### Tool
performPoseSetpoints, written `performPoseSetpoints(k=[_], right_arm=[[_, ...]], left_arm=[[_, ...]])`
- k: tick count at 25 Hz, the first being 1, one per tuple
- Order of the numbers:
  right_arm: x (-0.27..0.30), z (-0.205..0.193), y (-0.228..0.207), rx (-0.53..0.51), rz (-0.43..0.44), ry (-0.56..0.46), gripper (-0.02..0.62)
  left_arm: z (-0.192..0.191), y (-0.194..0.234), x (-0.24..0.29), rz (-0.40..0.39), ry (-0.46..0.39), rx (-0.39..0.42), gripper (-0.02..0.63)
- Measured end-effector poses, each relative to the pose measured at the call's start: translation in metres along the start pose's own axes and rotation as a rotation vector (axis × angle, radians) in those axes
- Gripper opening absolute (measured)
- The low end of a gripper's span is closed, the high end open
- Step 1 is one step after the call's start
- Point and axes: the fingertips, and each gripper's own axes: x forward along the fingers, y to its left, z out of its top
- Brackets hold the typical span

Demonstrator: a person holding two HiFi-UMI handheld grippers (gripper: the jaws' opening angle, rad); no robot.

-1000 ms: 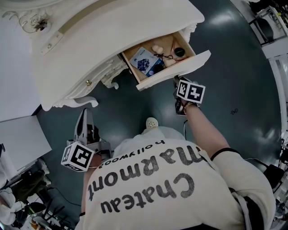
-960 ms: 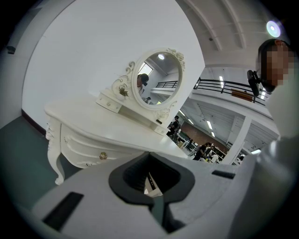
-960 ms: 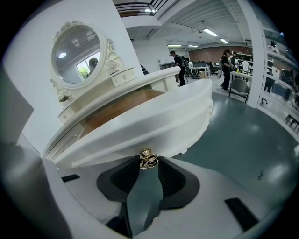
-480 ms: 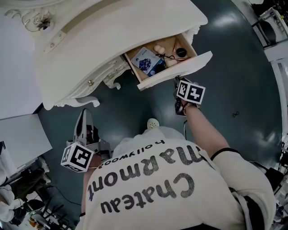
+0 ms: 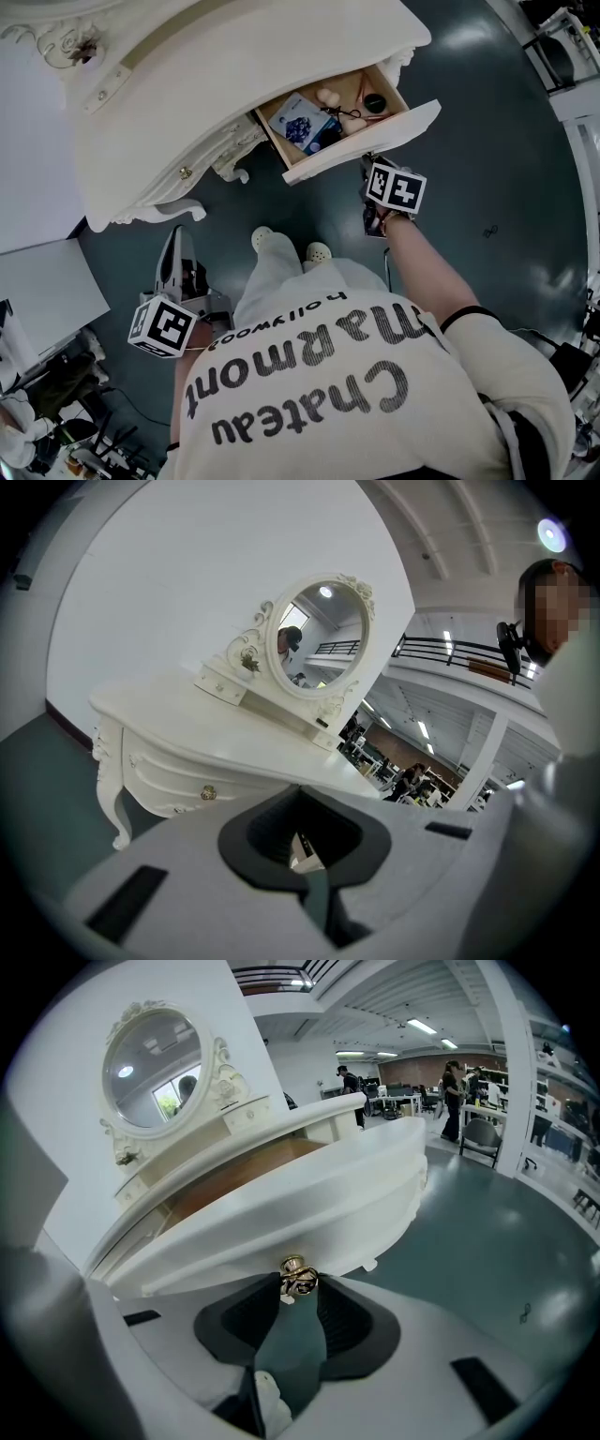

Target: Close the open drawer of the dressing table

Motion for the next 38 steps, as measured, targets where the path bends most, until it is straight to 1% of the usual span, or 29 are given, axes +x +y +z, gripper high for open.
performPoseSetpoints(k=[6,11,18,28,33,38], right_arm=[[0.001,-0.002,0.002,0.025,0.001,-0.007,0.141],[0.002,-0.003,0.001,0.044,-0.005,0.009,0.140],[0.004,-0.002,0.000,0.098,-0.037,0.014,0.132],[0.014,0.007,0.006,0.087,-0.068,0.017,0.130],[0.016,0.009,0.006,0.096,-0.086,0.029,0.129],[0.019,0.010,0.007,0.119,-0.108,0.027,0.126]], left_arm=[[0.001,-0.004,0.026,-0.056,0.046,0.001,0.008],[0.016,-0.013,0.058,-0.117,0.072,0.020,0.008],[0.034,-0.011,0.082,-0.148,0.100,0.031,0.008],[0.050,-0.003,0.101,-0.161,0.107,0.026,0.008],[0.065,-0.003,0.112,-0.178,0.101,0.039,0.008],[0.075,-0.002,0.120,-0.205,0.112,0.048,0.008]])
